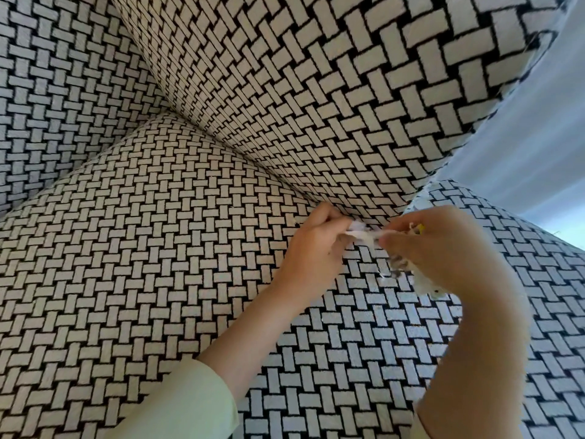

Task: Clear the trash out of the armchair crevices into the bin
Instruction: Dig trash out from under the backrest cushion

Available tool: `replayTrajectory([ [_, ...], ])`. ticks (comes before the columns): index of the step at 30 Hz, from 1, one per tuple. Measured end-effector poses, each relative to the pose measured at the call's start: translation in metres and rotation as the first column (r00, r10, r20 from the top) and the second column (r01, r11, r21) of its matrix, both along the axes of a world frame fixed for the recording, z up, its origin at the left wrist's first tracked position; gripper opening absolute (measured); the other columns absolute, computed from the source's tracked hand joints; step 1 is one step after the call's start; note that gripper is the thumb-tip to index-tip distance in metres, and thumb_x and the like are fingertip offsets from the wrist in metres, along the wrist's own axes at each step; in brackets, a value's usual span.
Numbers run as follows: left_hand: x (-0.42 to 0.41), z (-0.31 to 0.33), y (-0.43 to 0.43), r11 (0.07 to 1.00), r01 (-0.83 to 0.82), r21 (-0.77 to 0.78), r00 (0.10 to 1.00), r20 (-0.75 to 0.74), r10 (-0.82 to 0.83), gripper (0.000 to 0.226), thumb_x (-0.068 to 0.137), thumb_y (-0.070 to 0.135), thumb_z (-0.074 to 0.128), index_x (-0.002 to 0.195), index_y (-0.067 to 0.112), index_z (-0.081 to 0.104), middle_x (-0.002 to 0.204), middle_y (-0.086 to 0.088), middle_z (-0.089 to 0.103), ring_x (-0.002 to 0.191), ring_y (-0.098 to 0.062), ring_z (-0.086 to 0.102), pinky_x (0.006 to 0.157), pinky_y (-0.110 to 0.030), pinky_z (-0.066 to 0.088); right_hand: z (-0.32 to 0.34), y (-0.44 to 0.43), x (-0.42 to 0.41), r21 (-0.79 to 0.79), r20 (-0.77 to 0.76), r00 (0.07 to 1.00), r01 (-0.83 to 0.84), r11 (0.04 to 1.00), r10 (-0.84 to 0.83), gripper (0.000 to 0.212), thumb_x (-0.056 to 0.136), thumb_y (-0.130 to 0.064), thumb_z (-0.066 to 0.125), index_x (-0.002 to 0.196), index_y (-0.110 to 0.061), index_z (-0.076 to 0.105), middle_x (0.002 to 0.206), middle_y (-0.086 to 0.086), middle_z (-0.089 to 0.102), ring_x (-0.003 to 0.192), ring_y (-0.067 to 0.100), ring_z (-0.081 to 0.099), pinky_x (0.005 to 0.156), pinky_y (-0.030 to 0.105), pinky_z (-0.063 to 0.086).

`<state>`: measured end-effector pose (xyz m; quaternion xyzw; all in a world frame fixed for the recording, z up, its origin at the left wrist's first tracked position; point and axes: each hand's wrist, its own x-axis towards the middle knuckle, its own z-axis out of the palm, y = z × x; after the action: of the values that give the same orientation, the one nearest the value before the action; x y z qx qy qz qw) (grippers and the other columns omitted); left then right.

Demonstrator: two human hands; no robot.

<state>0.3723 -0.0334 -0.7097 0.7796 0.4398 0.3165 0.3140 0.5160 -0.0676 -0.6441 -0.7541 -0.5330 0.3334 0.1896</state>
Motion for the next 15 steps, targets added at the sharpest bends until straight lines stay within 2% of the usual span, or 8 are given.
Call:
replayTrajectory([
  [3, 0.002, 0.003, 0.000, 1.000, 0.013, -0.022, 1.000, -0.016, -0.013, 0.022, 0.086, -0.002, 0.048, 0.097, -0.004, 0.066, 0.095, 0.003, 0.046, 0.081, -0.005, 0.044, 0.075, -0.009, 0.038, -0.005, 0.000, 0.006, -0.043, 0.114, 0.993, 0.050, 0.998, -0.044, 0.009, 0.082, -0.019, 0.063, 0.079, -0.017, 0.072, 0.062, -0.003, 0.063, 0.049, 0.009, 0.049, 0.044, 0.019, 0.036],
  [6, 0.004, 0.005, -0.004, 0.995, 0.089, -0.041, 0.995, -0.045, -0.091, 0.023, 0.085, 0.007, 0.042, 0.095, 0.003, 0.063, 0.094, 0.008, 0.049, 0.084, -0.006, 0.046, 0.073, -0.014, 0.036, -0.009, 0.003, 0.004, -0.070, 0.081, 0.997, 0.004, 0.998, 0.002, 0.012, 0.080, -0.024, 0.067, 0.082, -0.013, 0.071, 0.065, 0.002, 0.063, 0.048, 0.008, 0.043, 0.044, 0.019, 0.031],
  [8, 0.004, 0.008, -0.009, 0.986, 0.152, -0.068, 0.978, -0.133, -0.159, 0.025, 0.087, 0.022, 0.042, 0.096, 0.009, 0.061, 0.090, 0.008, 0.050, 0.084, -0.008, 0.044, 0.077, -0.022, 0.034, -0.009, 0.005, 0.003, -0.073, 0.046, 0.999, 0.001, 0.997, 0.002, 0.017, 0.078, -0.028, 0.070, 0.083, -0.012, 0.070, 0.064, 0.000, 0.058, 0.050, 0.008, 0.043, 0.045, 0.019, 0.031],
  [10, 0.003, 0.010, -0.014, 0.977, 0.207, -0.046, 0.942, -0.262, -0.212, 0.044, 0.085, 0.049, 0.042, 0.105, 0.014, 0.060, 0.101, 0.006, 0.050, 0.096, -0.011, 0.043, 0.086, -0.024, 0.030, -0.011, 0.005, 0.005, -0.067, 0.050, 0.999, -0.005, 0.998, 0.009, 0.015, 0.079, -0.024, 0.068, 0.086, -0.011, 0.070, 0.065, -0.003, 0.055, 0.053, 0.007, 0.044, 0.046, 0.019, 0.033],
  [12, 0.004, 0.011, -0.015, 0.968, 0.242, -0.059, 0.864, -0.441, -0.243, 0.072, 0.072, 0.068, 0.050, 0.124, 0.019, 0.054, 0.121, 0.005, 0.045, 0.115, -0.013, 0.036, 0.097, -0.026, 0.023, -0.013, 0.006, 0.005, -0.050, 0.078, 0.997, -0.021, 0.999, 0.025, 0.013, 0.082, -0.019, 0.064, 0.088, -0.009, 0.069, 0.066, -0.001, 0.056, 0.052, 0.007, 0.042, 0.046, 0.018, 0.033],
  [13, 0.004, 0.011, -0.016, 0.971, 0.230, -0.068, 0.838, -0.493, -0.233, 0.079, 0.067, 0.069, 0.055, 0.129, 0.020, 0.050, 0.128, 0.003, 0.041, 0.120, -0.015, 0.033, 0.101, -0.029, 0.021, -0.014, 0.006, 0.005, -0.040, 0.090, 0.995, -0.030, 0.999, 0.033, 0.013, 0.083, -0.016, 0.062, 0.088, -0.008, 0.069, 0.067, 0.001, 0.057, 0.051, 0.007, 0.041, 0.045, 0.017, 0.032],
  [15, 0.007, 0.010, -0.016, 0.981, 0.189, -0.048, 0.883, -0.429, -0.191, 0.068, 0.070, 0.058, 0.063, 0.125, 0.019, 0.056, 0.127, -0.001, 0.045, 0.119, -0.020, 0.037, 0.102, -0.035, 0.024, -0.015, 0.005, 0.005, -0.030, 0.103, 0.994, -0.035, 0.999, 0.038, 0.013, 0.084, -0.014, 0.060, 0.089, -0.005, 0.068, 0.073, 0.005, 0.060, 0.052, 0.009, 0.042, 0.045, 0.018, 0.032],
])
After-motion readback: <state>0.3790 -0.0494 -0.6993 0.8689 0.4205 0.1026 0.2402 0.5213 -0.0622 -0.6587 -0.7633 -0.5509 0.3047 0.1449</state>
